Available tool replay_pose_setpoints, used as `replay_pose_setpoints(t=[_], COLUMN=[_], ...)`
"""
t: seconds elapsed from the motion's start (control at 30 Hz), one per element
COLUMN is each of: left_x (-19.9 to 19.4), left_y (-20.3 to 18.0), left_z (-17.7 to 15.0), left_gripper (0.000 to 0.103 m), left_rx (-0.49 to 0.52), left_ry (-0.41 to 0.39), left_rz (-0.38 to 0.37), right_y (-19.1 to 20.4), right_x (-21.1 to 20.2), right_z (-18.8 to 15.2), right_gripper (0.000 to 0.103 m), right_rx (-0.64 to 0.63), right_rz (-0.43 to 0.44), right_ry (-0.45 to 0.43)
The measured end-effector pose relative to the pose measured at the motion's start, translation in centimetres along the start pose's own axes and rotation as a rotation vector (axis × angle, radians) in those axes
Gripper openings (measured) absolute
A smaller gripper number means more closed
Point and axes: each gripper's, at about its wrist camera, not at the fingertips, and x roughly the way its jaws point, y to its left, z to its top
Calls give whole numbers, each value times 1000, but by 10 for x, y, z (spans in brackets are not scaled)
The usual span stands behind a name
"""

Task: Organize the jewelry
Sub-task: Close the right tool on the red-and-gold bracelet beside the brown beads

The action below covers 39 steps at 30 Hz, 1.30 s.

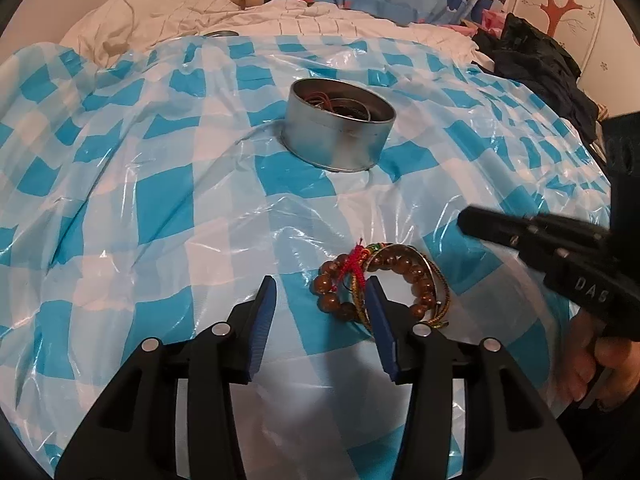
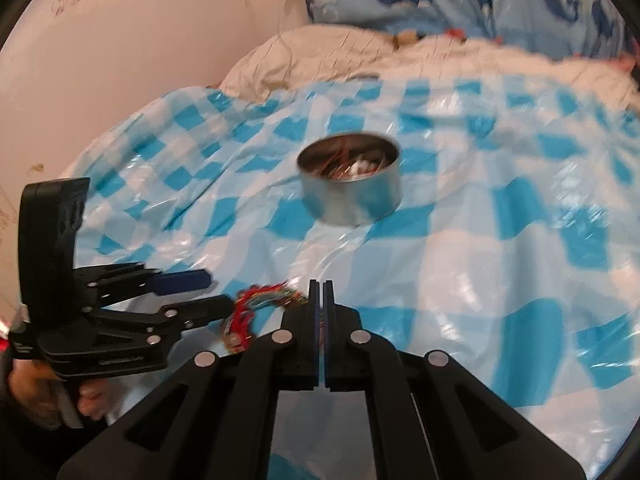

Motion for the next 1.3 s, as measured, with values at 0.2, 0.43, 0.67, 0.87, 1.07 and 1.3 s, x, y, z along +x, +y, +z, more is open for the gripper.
replay_pose_setpoints(t=[0.2, 0.43, 0.67, 0.87, 1.07, 1.3], left_x=[-4, -7, -7, -7, -7, -7], left_y=[8, 9, 10, 9, 9, 8], left_z=[0, 1, 1, 1, 2, 2], left_gripper=[46, 46, 46, 47, 48, 48], left_rx=[-28, -31, -35, -32, -34, -32], left_ry=[-10, -17, -18, -16, -17, -17], left_rz=[-6, -13, -14, -19, -12, -15], right_y=[20, 21, 21, 8, 9, -1], right_x=[27, 39, 21, 42, 32, 15], right_z=[-5, -10, -3, -1, -2, 1], right_gripper=[2, 30, 38, 31, 5, 5], right_rx=[-92, -115, -112, -68, -74, 6], right_rz=[-47, -59, -73, -111, -125, -40], right_ry=[69, 101, -6, 81, 57, 47])
